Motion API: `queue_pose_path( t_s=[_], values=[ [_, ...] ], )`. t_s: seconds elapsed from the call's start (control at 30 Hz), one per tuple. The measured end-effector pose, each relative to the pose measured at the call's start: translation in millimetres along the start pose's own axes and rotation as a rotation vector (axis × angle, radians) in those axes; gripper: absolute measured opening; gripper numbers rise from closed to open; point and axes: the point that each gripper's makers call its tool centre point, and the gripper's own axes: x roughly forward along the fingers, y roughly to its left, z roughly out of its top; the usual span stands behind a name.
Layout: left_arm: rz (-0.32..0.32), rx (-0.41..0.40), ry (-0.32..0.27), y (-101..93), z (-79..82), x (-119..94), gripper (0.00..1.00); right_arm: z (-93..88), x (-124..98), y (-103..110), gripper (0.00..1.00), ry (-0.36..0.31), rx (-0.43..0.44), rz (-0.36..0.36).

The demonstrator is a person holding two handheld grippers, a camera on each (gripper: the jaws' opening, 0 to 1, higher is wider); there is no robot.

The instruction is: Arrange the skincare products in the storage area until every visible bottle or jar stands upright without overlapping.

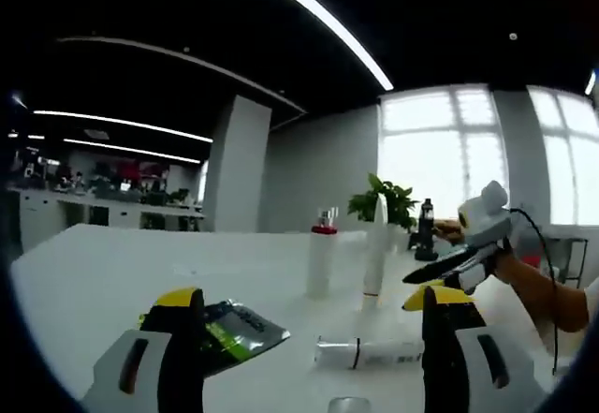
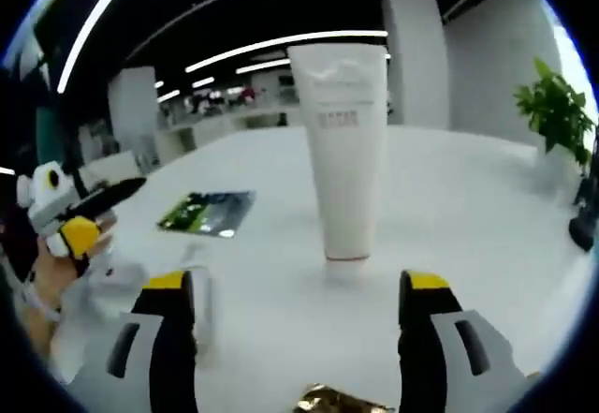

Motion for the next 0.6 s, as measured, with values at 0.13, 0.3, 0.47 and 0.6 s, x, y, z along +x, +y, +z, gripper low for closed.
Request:
queue_pose_path(
  t_s=[0.13,0.3,0.47,0.6],
  values=[
    [-0.004,-0.012,-0.046,-2.1,6.5,-1,1.0,-13.2,-15,16,0.91,0.047,-0.054,0.006],
    [0.004,-0.014,0.018,-9.0,2.7,-7,1.0,-10.4,-28,22,0.89,0.096,-0.112,0.024],
    [0.035,0.036,0.095,-9.1,2.3,-27,1.0,-8.8,-36,34,0.89,0.179,-0.132,0.061],
    [0.061,0.186,0.219,-7.1,-6.4,-44,1.0,-4.0,-36,53,0.87,0.208,-0.145,0.117]
  ],
)
